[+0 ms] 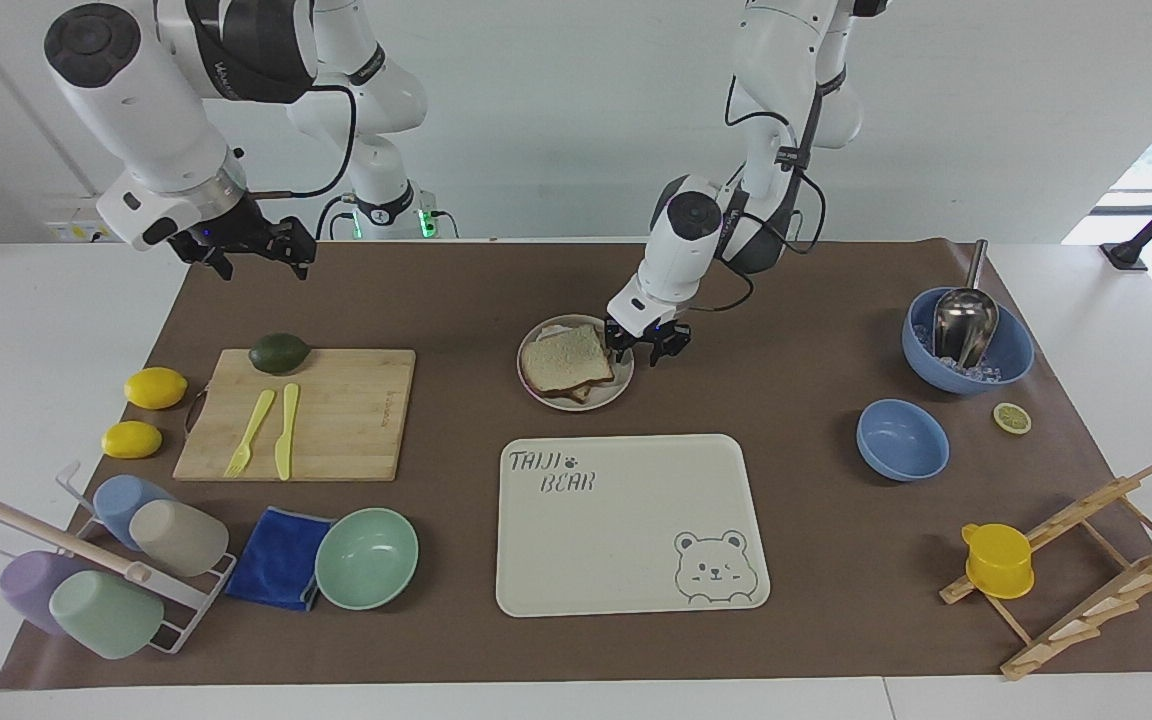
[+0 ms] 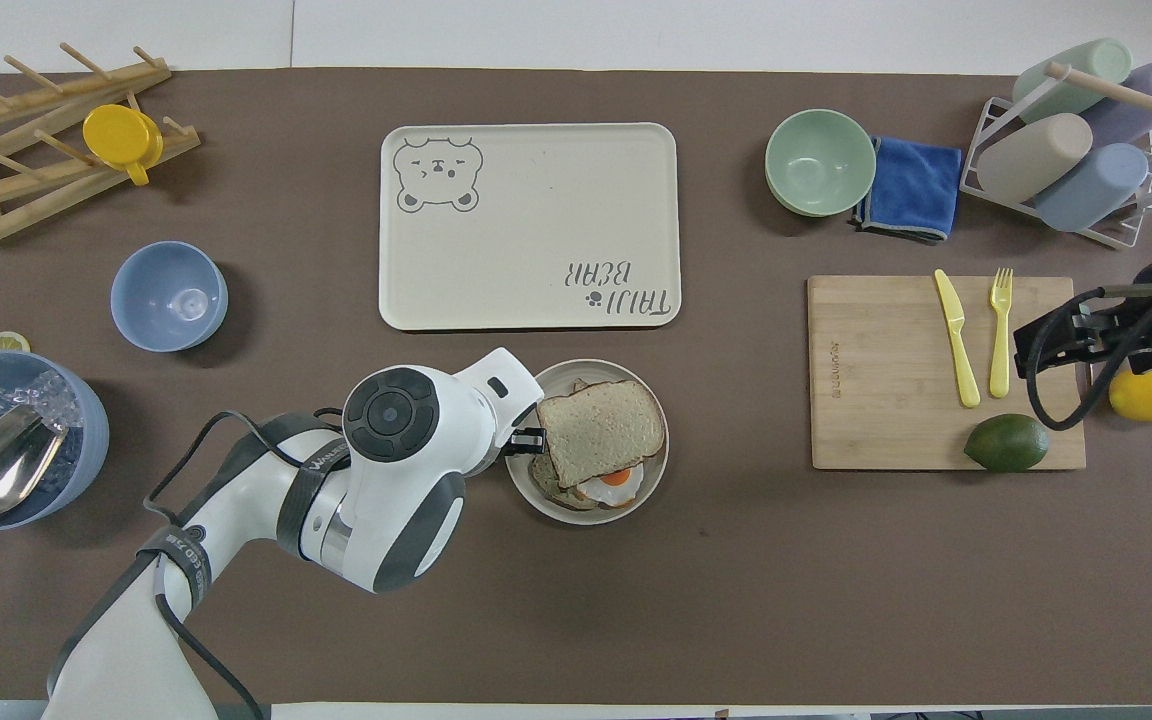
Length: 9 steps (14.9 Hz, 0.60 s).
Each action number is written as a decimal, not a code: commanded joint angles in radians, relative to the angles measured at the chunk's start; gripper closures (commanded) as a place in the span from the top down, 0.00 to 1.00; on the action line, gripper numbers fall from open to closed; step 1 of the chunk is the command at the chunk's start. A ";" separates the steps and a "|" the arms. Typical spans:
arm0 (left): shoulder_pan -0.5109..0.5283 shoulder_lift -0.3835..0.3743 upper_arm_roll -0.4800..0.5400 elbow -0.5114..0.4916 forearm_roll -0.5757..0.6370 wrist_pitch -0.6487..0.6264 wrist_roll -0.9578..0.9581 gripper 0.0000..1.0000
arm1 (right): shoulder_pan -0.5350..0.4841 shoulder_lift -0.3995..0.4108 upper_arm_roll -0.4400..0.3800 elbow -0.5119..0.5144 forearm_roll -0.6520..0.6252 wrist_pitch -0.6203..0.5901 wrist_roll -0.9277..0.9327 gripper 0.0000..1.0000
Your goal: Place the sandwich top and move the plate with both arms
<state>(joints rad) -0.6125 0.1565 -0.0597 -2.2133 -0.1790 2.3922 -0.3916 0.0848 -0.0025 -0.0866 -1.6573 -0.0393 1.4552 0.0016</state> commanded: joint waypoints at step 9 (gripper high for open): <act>-0.029 0.014 0.015 -0.014 -0.023 0.033 0.002 0.22 | -0.014 -0.028 -0.004 -0.029 0.024 0.019 0.004 1.00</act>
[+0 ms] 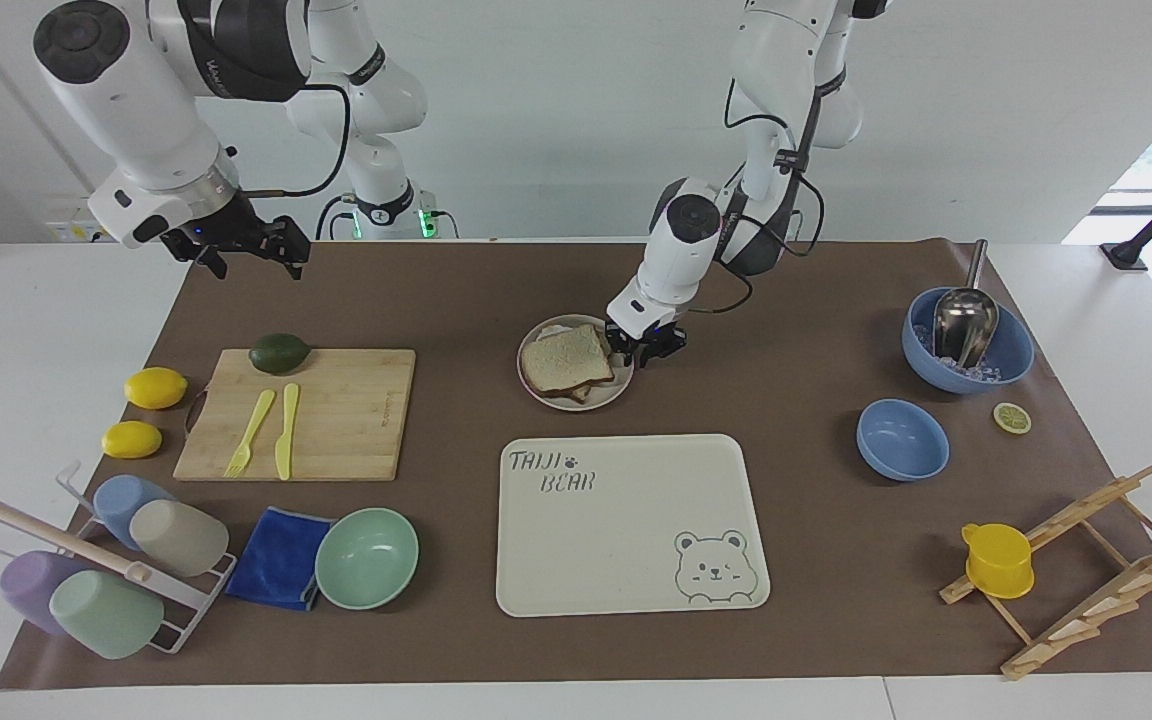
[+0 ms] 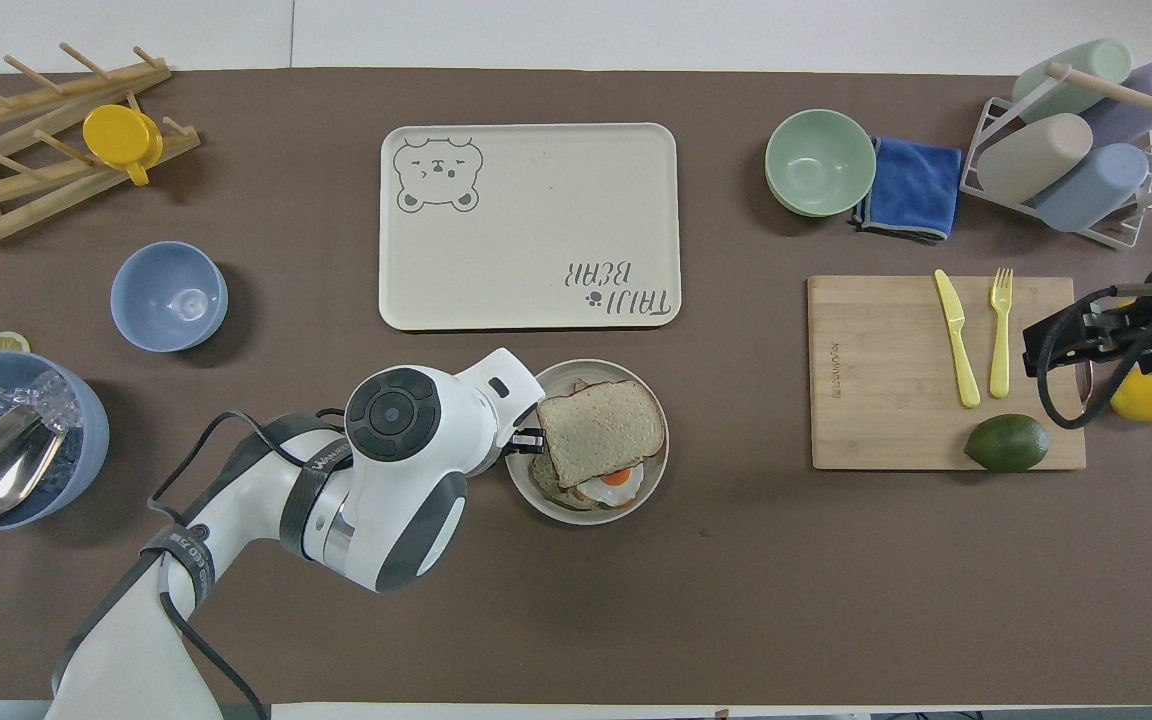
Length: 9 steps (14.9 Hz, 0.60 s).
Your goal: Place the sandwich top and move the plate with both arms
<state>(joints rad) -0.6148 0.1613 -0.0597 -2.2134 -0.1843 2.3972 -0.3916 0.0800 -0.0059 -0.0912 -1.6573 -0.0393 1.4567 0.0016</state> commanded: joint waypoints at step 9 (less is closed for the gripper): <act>-0.020 0.037 0.015 -0.002 -0.027 0.051 0.005 0.00 | -0.009 -0.025 0.001 -0.029 0.024 0.017 0.004 1.00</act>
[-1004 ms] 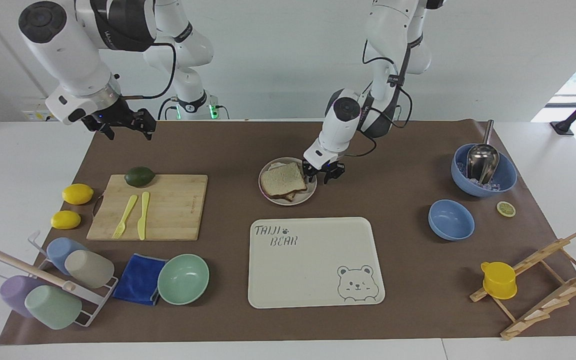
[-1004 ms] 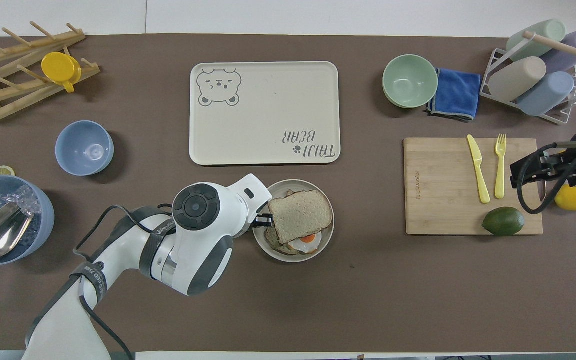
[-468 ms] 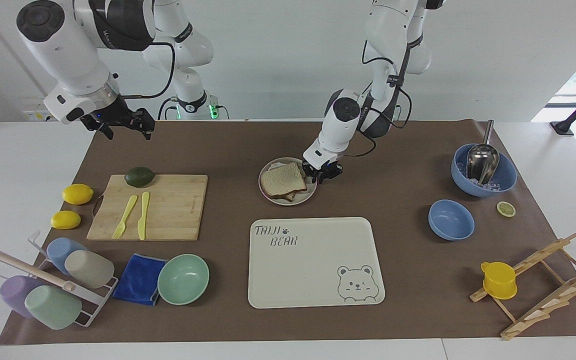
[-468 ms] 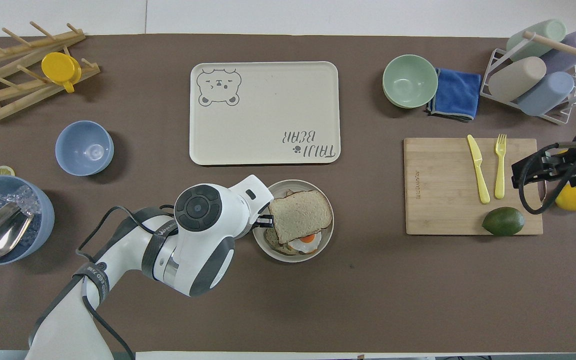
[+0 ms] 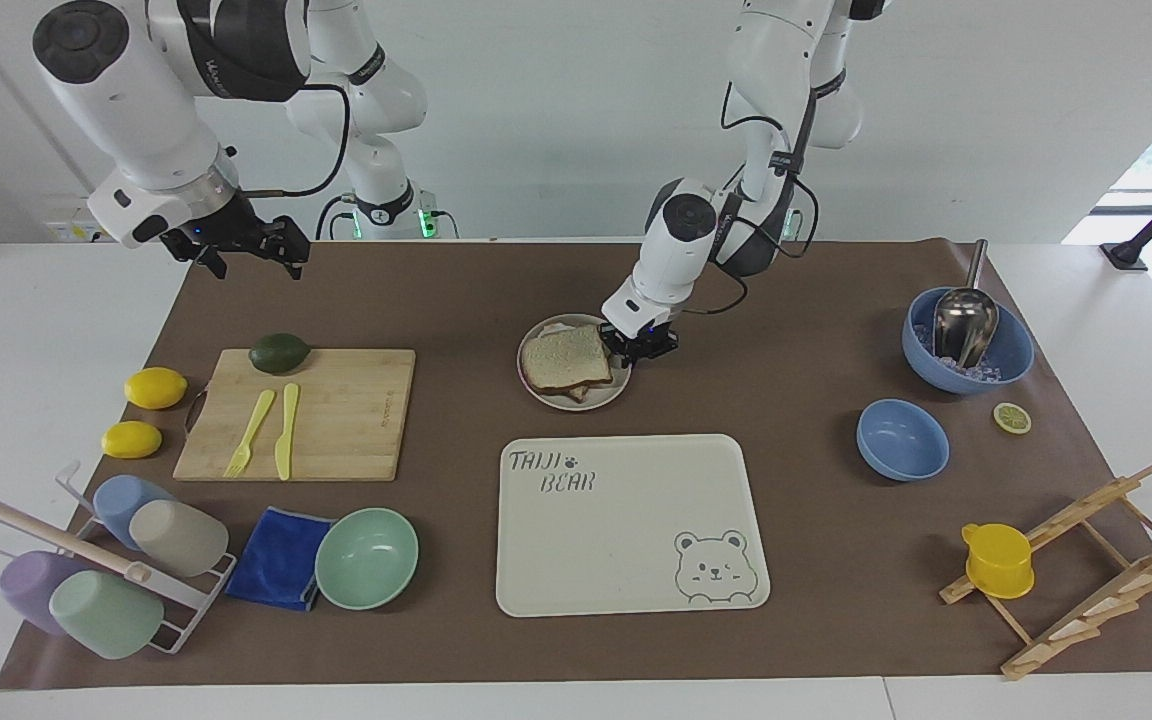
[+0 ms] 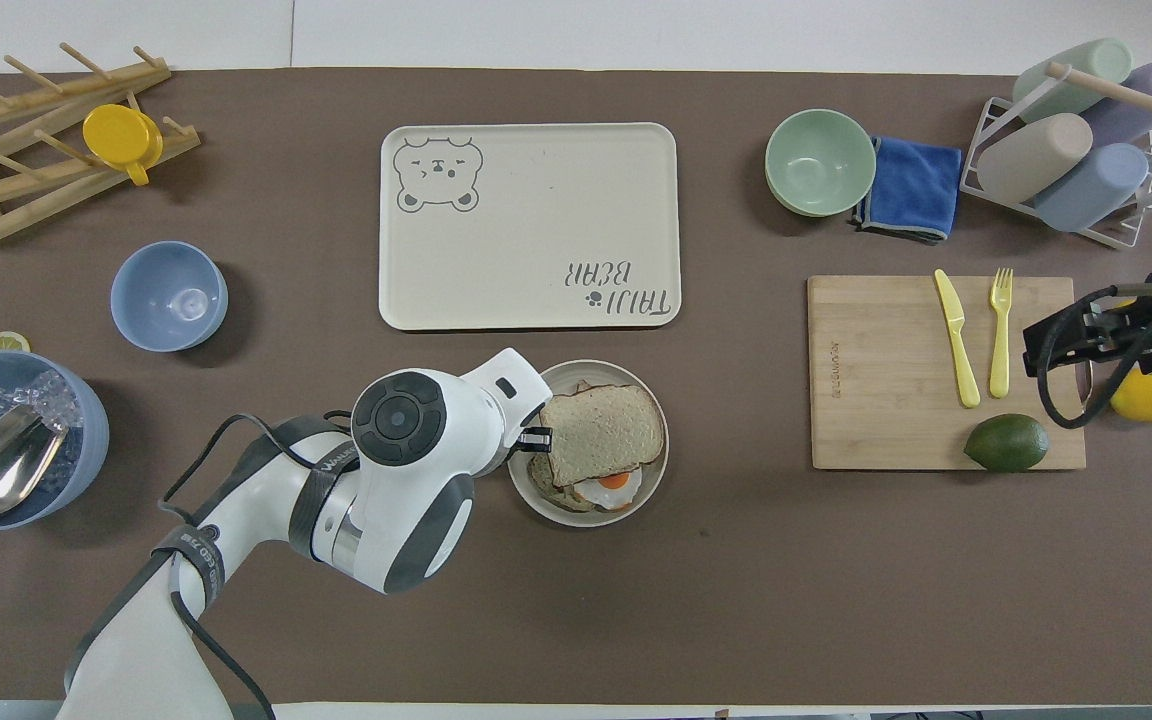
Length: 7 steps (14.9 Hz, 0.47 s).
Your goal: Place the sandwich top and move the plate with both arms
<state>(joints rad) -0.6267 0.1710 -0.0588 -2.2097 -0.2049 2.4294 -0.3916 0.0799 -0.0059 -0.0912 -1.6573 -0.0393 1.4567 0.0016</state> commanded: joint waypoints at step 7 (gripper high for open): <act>0.042 -0.019 0.014 0.067 -0.039 -0.128 0.014 0.00 | -0.009 -0.025 0.001 -0.029 0.024 0.017 0.004 1.00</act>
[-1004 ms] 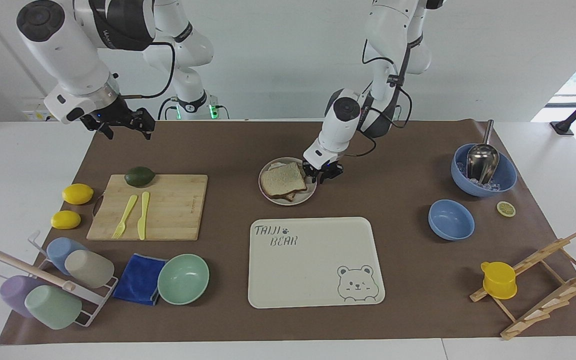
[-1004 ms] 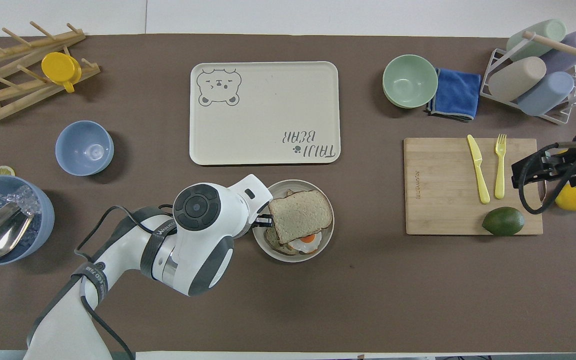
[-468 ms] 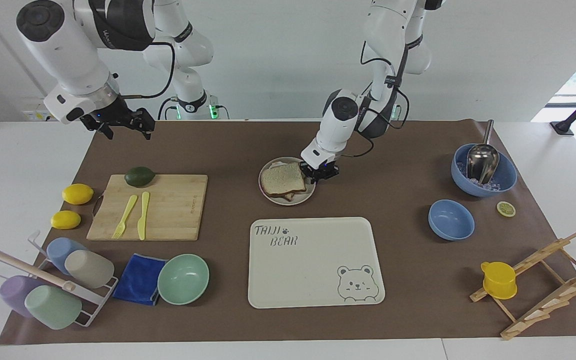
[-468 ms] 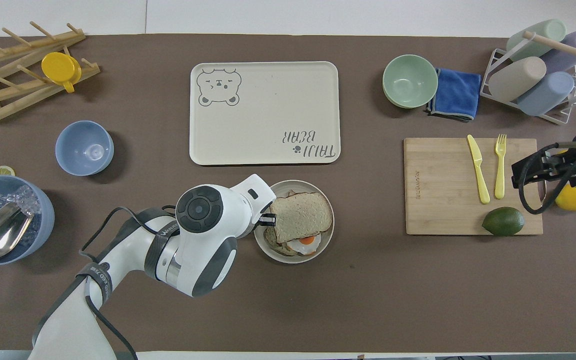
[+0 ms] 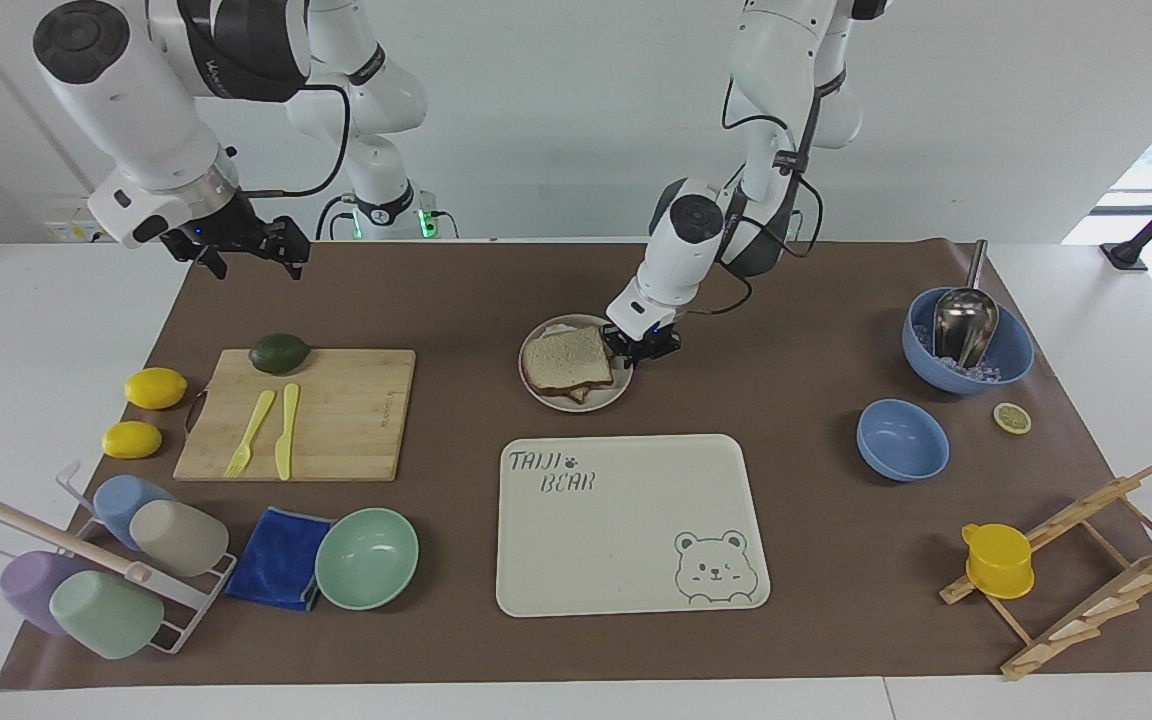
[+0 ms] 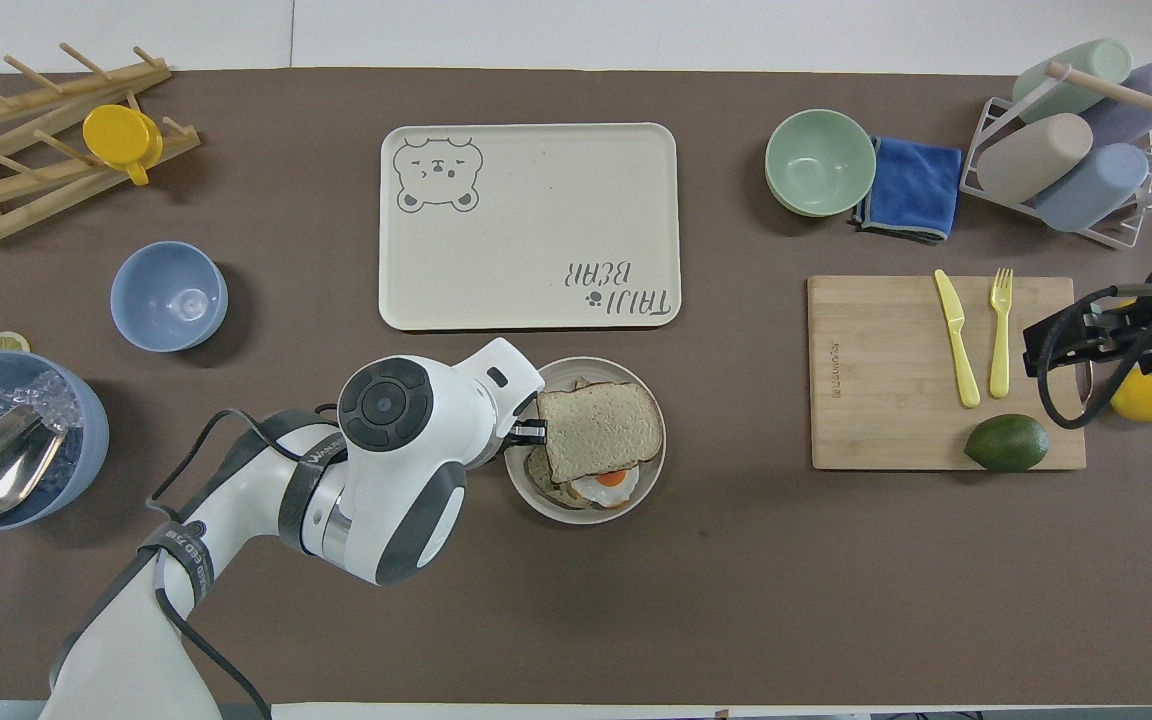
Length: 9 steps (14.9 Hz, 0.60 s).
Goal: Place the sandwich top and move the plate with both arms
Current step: 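Slide the plate farther from the robot onto the bear tray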
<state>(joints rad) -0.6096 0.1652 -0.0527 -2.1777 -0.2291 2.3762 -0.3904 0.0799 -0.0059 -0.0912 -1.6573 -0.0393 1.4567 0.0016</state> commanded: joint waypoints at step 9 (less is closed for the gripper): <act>0.090 0.011 0.011 0.222 -0.078 -0.228 0.013 0.00 | -0.009 -0.025 0.002 -0.029 0.024 0.017 0.004 1.00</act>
<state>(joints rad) -0.5414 0.1563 -0.0409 -2.0273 -0.2713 2.2119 -0.3900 0.0799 -0.0059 -0.0912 -1.6573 -0.0393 1.4567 0.0016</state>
